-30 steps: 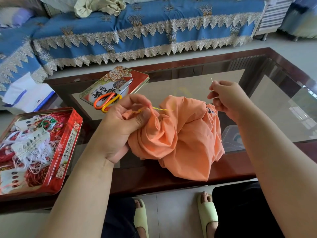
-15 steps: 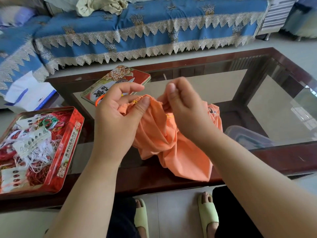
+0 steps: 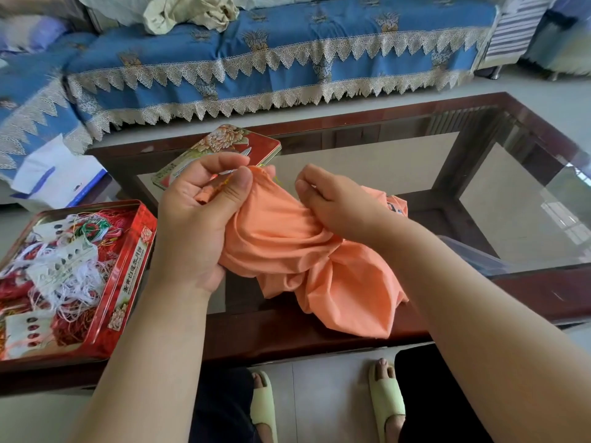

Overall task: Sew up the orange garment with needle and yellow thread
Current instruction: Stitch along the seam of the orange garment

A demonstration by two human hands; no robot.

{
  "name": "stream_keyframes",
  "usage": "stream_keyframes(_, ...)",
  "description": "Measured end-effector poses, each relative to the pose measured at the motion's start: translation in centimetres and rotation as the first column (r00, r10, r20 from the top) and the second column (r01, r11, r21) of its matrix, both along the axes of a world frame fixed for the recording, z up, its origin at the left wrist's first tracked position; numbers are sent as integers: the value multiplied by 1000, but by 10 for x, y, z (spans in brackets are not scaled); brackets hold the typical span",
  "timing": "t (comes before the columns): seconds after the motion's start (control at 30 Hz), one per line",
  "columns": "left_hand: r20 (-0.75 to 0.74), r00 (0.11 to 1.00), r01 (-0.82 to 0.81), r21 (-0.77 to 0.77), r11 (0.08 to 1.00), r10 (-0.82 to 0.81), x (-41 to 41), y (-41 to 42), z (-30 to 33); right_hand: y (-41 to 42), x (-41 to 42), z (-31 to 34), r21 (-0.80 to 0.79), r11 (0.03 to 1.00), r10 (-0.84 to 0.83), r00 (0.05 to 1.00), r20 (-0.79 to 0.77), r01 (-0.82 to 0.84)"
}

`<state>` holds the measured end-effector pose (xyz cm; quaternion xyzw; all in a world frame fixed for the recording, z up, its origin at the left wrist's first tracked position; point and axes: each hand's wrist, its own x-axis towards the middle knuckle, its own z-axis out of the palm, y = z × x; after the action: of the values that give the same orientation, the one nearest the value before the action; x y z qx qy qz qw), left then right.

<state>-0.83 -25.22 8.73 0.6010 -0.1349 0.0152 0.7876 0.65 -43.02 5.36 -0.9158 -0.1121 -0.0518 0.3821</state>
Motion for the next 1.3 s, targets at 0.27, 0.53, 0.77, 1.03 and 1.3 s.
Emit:
stream_keyframes(0.27, -36, 996, -85, -116, 990, 81, 18, 12, 2, -4, 9, -7, -391, 915, 51, 991, -127, -97)
stream_keyframes(0.53, 8, 975, -219, -157, 963, 223, 39, 27, 2, -5, 22, -10, -188, 905, -359, 923, 141, 381)
stream_keyframes(0.77, 183, 862, -476, -25, 879, 472, 52, 12, -6, -14, 26, 89, 516, 732, -669, 611, 423, 444)
stream_keyframes(1.03, 132, 882, -468, 350, 811, 452, 55, 7, -18, -4, -6, 65, -166, 788, -506, 777, 373, 593)
stream_keyframes(1.3, 55, 934, -328, 531, 781, 354, 44, 3, -21, -9, -17, 21, -318, 785, -500, 847, 179, 531)
